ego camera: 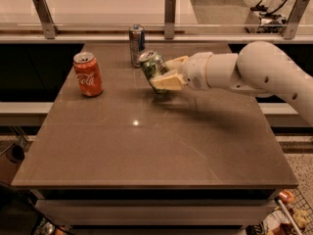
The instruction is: Place green can upright
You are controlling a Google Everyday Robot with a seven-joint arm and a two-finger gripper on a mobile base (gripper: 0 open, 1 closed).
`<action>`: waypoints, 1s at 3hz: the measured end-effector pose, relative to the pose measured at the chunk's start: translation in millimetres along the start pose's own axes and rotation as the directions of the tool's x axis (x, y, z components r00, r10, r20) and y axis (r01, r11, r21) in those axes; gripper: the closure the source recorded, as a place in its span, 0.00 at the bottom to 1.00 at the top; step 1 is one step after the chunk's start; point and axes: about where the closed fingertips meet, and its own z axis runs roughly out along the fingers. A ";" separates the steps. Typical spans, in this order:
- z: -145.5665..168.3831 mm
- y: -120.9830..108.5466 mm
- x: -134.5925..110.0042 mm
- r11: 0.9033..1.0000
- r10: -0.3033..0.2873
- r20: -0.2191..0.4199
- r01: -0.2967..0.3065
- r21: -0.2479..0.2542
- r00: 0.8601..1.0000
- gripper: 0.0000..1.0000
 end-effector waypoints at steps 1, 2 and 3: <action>-5.8 0.8 14.0 1.000 0.014 0.056 -0.015 0.021 0.998 1.00; -13.7 -0.8 23.2 0.999 0.034 0.105 -0.038 0.035 0.994 1.00; -18.0 -4.2 25.5 0.997 0.057 0.129 -0.063 0.037 0.990 1.00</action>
Offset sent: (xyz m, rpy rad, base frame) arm -0.0105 -0.0399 -0.0231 0.1745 -0.0567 -0.0507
